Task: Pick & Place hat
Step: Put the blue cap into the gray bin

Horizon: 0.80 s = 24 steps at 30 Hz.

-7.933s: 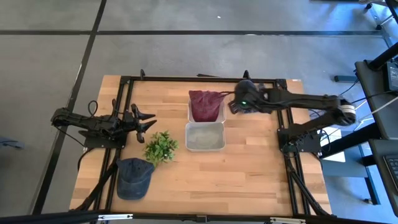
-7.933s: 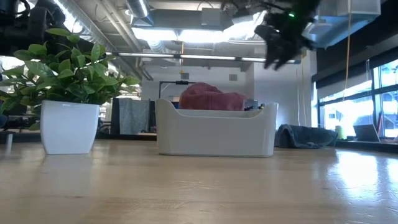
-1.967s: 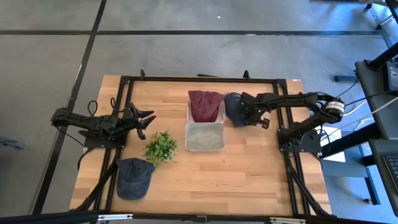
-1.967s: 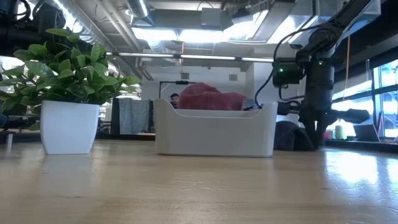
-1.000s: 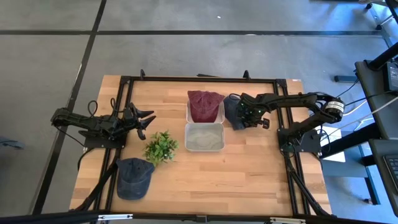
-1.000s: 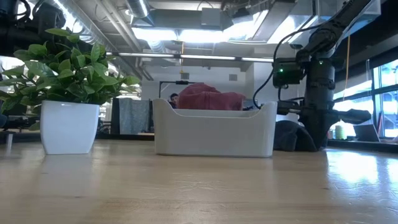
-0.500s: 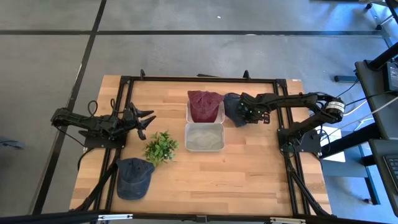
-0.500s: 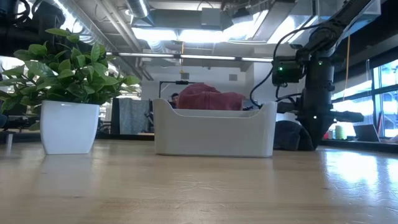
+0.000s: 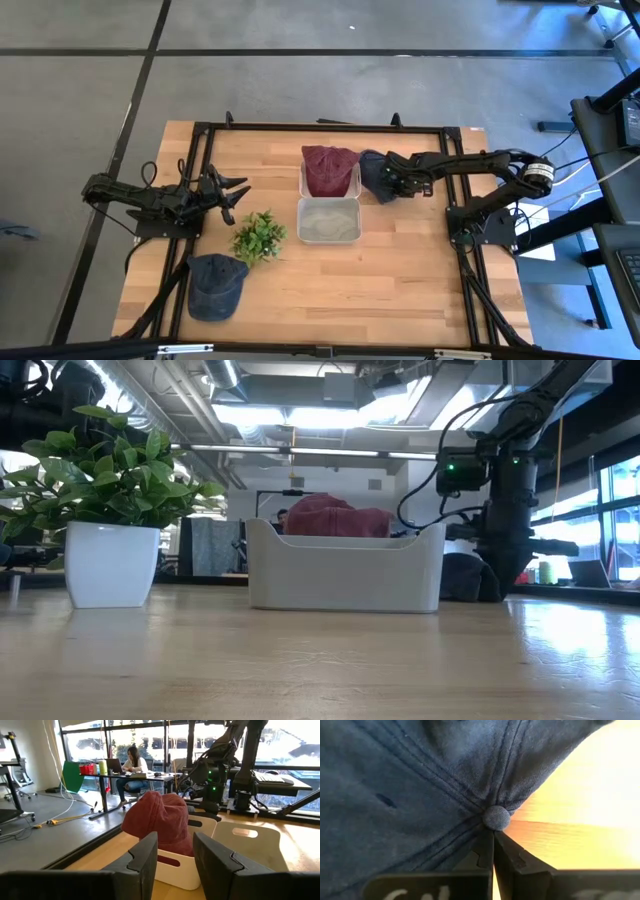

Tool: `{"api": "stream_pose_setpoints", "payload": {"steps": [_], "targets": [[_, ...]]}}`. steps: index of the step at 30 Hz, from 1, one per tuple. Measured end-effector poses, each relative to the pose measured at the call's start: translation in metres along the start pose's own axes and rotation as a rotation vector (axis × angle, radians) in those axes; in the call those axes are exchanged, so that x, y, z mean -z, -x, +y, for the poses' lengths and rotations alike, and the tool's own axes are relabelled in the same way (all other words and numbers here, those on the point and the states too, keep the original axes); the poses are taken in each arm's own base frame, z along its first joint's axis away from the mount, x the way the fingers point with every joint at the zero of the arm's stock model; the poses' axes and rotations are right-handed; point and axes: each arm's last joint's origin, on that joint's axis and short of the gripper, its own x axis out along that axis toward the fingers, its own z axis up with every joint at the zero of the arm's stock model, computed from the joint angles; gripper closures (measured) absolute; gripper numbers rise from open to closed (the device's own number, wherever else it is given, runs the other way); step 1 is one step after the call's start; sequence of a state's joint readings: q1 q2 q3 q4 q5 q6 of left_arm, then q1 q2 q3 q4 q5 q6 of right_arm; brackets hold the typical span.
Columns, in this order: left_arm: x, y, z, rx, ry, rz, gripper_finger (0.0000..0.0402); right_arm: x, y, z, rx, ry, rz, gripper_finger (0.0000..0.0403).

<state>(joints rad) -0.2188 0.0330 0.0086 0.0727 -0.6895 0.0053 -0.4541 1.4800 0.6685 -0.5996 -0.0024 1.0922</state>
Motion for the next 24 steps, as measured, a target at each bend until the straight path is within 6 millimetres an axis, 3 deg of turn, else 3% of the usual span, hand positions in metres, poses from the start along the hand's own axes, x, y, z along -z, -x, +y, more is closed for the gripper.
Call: {"api": "stream_pose_setpoints", "payload": {"steps": [5, 10, 16, 24], "targets": [[0.000, 0.000, 0.000, 0.001, 0.001, 0.000, 0.0280, 0.006, 0.012, -0.011, 0.065, 0.052, -0.003, 0.0401], [0.000, 0.000, 0.000, 0.001, 0.000, 0.000, 0.0280, 0.008, 0.049, -0.016, 0.128, 0.131, -0.160, 0.0401], [0.000, 0.000, 0.000, 0.000, 0.001, 0.000, 0.0280, 0.009, 0.115, -0.012, 0.086, 0.295, -0.352, 0.0402], [0.000, 0.000, 0.000, -0.004, -0.024, 0.000, 0.0280, 0.013, 0.224, -0.001, 0.067, 0.538, -0.659, 0.0402]]}}
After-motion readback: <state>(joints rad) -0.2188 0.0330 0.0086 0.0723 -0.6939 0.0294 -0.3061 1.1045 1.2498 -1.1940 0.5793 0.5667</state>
